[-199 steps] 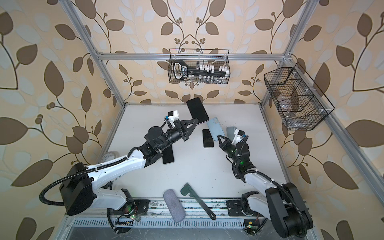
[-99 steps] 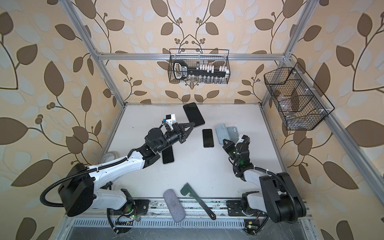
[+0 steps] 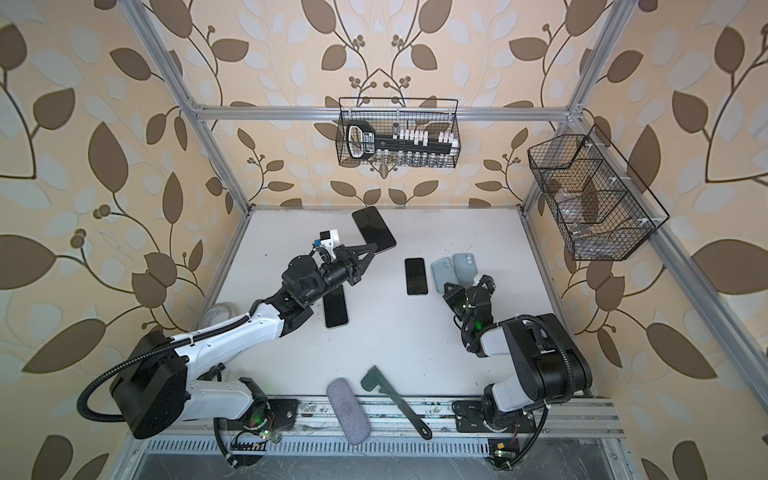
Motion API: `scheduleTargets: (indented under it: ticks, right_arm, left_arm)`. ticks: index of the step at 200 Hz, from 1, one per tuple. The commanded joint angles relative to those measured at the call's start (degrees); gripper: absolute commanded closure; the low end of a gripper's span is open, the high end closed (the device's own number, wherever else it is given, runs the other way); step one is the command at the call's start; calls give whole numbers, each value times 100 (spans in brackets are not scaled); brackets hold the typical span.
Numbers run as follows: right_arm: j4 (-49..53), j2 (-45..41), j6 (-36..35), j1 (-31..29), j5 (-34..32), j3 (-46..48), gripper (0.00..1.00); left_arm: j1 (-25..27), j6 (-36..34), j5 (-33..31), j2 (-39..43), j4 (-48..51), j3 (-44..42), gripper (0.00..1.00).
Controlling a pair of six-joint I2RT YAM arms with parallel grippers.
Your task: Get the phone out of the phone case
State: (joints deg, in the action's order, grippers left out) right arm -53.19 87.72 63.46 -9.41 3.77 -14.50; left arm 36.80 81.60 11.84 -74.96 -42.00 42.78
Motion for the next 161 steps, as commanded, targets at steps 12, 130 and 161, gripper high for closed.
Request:
scheduleTargets:
  ticks: [12, 130, 161]
  right_arm:
    - [-525, 414, 220, -73, -142, -110, 87]
    - [432, 7, -7, -514, -1080, -79, 50]
    - [1119, -503, -246, -664, -1534, -79, 47]
  left_arm:
    - [-124, 57, 161, 175, -842, -48, 100]
    - [-427, 100, 293, 236, -911, -358, 100]
    - [-453, 33, 319, 208, -837, -401, 100]
